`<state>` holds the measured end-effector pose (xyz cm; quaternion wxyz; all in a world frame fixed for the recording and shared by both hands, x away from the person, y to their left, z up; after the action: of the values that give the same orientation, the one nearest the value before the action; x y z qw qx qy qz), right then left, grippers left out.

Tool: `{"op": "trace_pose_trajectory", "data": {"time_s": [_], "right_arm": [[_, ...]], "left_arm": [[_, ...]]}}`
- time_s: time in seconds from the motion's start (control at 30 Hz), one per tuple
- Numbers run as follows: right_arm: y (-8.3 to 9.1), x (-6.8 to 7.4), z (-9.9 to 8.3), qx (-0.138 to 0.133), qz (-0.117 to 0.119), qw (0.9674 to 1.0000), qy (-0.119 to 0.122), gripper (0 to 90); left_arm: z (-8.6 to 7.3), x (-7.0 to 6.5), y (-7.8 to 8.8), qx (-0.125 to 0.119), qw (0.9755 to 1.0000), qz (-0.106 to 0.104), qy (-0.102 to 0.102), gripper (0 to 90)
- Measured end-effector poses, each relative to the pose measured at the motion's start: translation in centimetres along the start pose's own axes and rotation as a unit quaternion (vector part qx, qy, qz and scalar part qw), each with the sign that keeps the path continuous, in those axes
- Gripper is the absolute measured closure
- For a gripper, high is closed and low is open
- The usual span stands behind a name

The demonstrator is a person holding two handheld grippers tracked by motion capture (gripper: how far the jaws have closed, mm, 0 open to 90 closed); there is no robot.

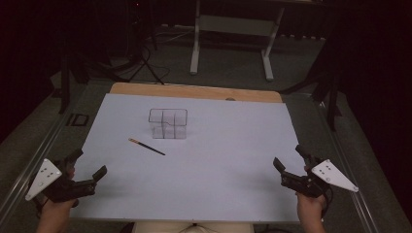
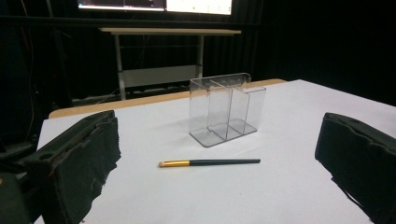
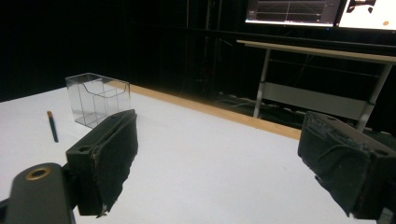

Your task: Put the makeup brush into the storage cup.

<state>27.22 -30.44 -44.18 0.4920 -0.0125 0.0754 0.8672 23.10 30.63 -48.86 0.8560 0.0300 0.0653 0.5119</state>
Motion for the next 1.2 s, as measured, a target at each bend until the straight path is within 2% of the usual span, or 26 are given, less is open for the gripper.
{"op": "trace_pose_trajectory", "data": {"time_s": [0.53, 1.03, 1.2], "right_arm": [[-0.1, 0.04, -0.13, 0.004, 0.001, 1.0, 0.002, 12.2], [-0.31, 0.02, -0.32, 0.009, 0.009, 0.9999, 0.002, 12.2], [-0.36, 0.07, -0.35, 0.012, 0.01, 0.9999, 0.002, 12.2]], "left_arm": [[0.13, 0.26, 0.18, -0.002, 0.9999, -0.003, 0.012, 0.8], [-0.05, 0.09, 0.0, 0.001, 0.9999, -0.012, 0.01, 0.7], [0.43, 0.53, 0.48, -0.005, 0.9994, -0.018, 0.03, 0.8]]}}
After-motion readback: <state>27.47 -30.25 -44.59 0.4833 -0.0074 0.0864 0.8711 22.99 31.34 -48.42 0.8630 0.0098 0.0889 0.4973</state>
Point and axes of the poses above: each handheld gripper's, and its own axes: y roughly backward along the jaws, z roughly out of its top, x roughly to its left, the point moved 3 cm from there along -y, roughly forward along the jaws, and after that the axes turned 2 degrees about y, right-handed, at the moved point
